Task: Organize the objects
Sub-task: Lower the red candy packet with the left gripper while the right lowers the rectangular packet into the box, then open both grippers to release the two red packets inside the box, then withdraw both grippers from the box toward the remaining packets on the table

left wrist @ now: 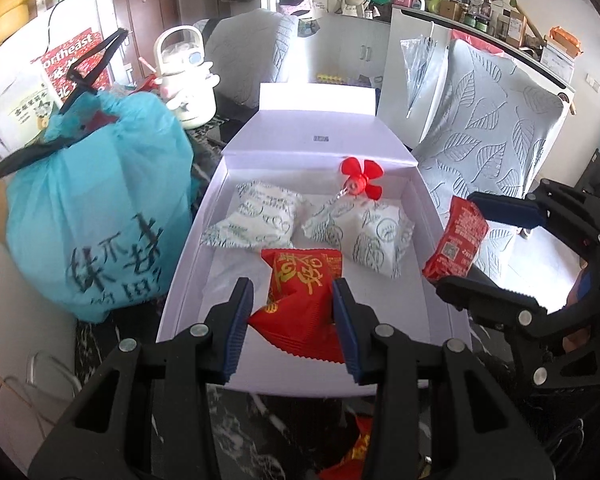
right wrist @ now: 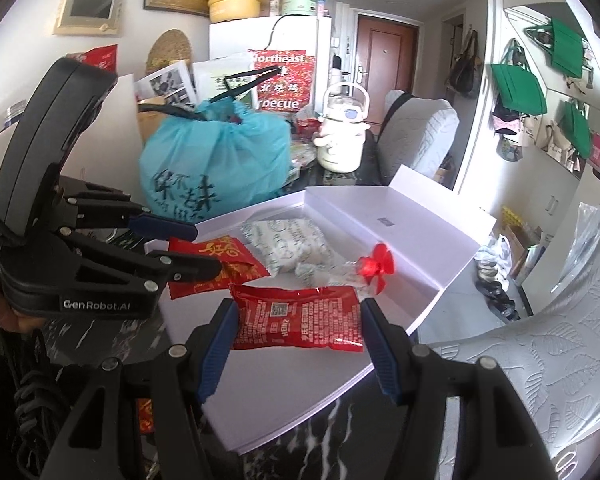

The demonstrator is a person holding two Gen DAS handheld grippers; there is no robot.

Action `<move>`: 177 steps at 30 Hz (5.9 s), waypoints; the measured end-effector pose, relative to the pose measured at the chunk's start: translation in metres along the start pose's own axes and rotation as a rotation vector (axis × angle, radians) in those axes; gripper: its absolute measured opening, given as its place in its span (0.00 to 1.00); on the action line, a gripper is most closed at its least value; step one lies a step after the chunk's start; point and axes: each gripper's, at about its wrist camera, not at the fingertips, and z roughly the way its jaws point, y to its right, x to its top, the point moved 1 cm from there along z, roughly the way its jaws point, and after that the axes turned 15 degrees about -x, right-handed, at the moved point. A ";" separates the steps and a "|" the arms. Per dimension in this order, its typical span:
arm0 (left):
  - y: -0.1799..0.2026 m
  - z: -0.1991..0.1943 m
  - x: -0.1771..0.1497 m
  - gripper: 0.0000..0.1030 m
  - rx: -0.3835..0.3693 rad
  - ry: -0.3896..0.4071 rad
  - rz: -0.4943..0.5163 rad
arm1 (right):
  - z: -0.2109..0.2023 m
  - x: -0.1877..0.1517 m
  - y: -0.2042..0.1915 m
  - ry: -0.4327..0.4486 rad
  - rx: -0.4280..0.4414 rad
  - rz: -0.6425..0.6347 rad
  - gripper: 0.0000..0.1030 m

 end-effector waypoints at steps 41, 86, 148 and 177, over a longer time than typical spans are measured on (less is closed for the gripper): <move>-0.010 0.069 -0.001 0.37 0.047 -0.161 0.126 | 0.055 -0.021 -0.020 -0.126 0.025 0.046 0.62; -0.024 0.079 0.000 0.55 0.060 -0.185 0.027 | 0.060 -0.029 -0.015 -0.150 -0.052 0.047 0.65; 0.025 -0.098 -0.025 0.85 0.143 0.133 -0.054 | -0.111 -0.008 -0.010 -0.010 -0.286 0.224 0.84; 0.043 -0.083 -0.080 0.85 0.117 -0.065 0.000 | -0.132 -0.063 -0.041 -0.164 -0.271 0.215 0.84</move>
